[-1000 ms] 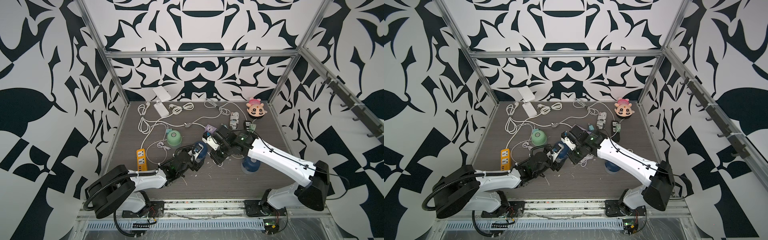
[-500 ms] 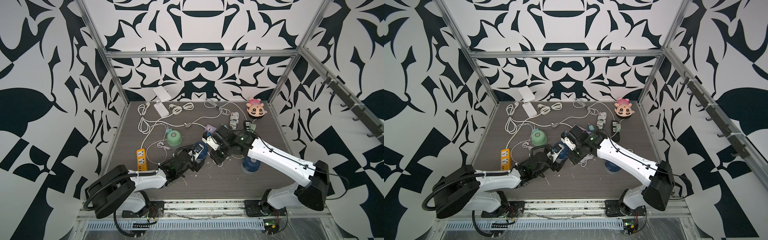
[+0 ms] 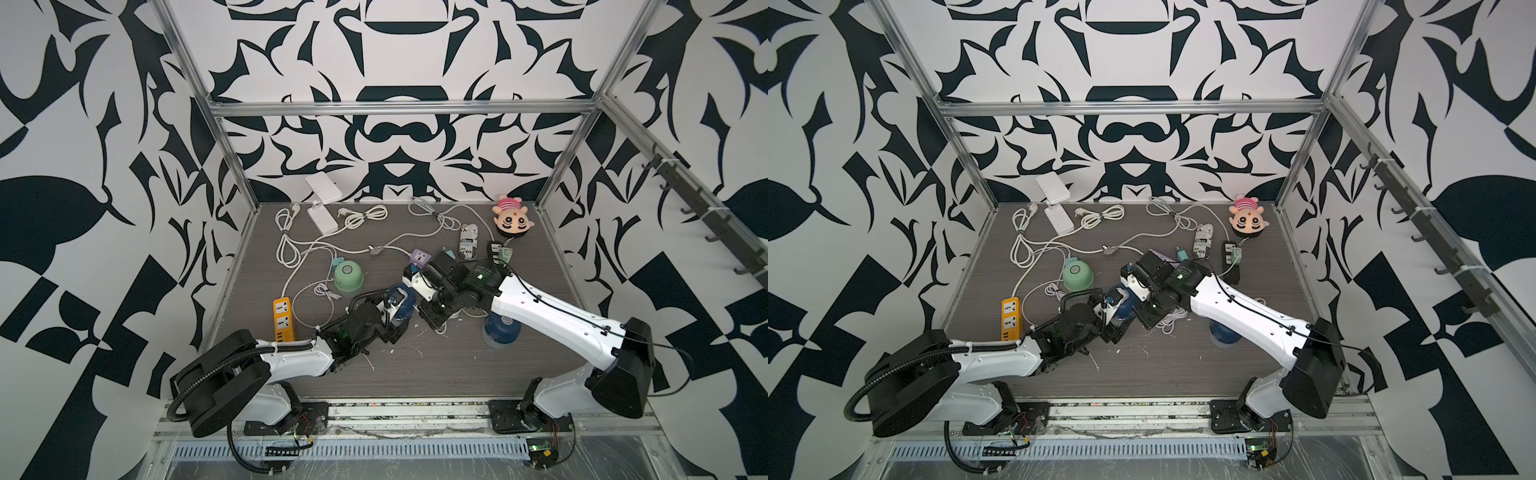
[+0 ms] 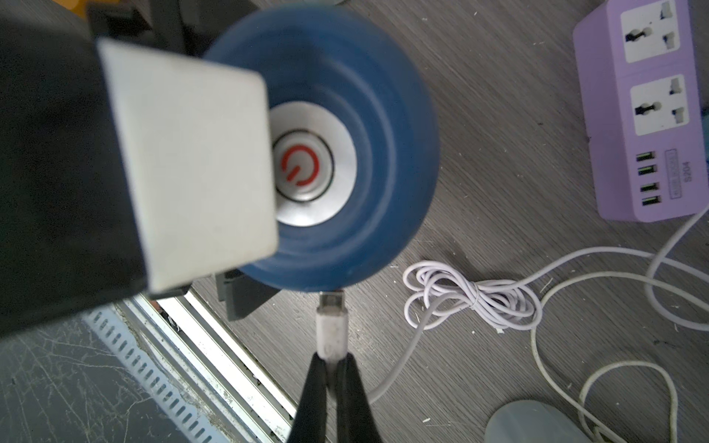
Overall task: Charge the cordless meat grinders
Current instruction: Insert the charging cable into the cordless meat grinder.
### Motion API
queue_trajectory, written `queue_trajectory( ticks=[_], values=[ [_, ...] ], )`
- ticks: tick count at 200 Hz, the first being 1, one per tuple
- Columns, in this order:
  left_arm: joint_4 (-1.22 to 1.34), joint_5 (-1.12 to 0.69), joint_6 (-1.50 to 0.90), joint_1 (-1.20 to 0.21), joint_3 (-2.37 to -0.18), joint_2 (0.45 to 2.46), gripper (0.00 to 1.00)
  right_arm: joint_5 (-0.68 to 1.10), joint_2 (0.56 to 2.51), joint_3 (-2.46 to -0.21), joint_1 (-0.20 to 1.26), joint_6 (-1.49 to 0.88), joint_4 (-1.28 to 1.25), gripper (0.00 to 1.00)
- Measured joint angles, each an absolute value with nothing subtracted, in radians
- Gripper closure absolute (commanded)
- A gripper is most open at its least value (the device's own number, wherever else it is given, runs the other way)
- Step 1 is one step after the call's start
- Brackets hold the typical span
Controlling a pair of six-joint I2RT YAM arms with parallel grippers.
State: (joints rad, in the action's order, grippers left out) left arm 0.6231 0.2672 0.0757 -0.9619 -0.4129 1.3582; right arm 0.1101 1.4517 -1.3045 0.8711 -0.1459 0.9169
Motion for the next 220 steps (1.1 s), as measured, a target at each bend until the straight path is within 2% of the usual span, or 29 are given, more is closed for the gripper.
queue_trajectory(
  ticks=[220],
  values=[
    [0.599,0.268,0.095,-0.979,-0.422,1.395,0.48,0.131,1.479,-1.312,0.872,-0.146,0.942,1.00]
  ],
)
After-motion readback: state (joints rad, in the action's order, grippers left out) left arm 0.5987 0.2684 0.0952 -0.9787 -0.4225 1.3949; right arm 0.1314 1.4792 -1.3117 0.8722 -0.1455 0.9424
